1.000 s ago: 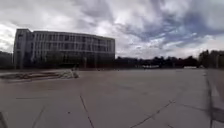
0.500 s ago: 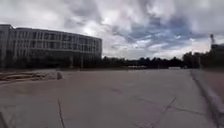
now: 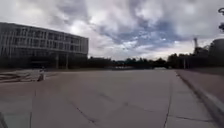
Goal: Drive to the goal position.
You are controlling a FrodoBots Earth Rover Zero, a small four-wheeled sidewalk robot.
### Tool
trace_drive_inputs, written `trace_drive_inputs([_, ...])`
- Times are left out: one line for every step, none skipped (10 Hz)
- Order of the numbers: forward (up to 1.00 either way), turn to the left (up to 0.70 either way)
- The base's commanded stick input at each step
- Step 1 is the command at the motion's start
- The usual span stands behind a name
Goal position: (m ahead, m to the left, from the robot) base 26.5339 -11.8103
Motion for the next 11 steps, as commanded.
trace_drive_inputs([1.0,-0.4])
trace_drive_inputs([1.0,-0.4])
trace_drive_inputs([1.0,-0.4])
trace_drive_inputs([1.0,-0.4])
trace_drive_inputs([1.0,-0.4])
trace_drive_inputs([1.0,-0.4])
trace_drive_inputs([1.0,-0.4])
trace_drive_inputs([1.0,-0.4])
trace_drive_inputs([1.0,-0.4])
trace_drive_inputs([1.0,-0.4])
trace_drive_inputs([1.0,-0.34])
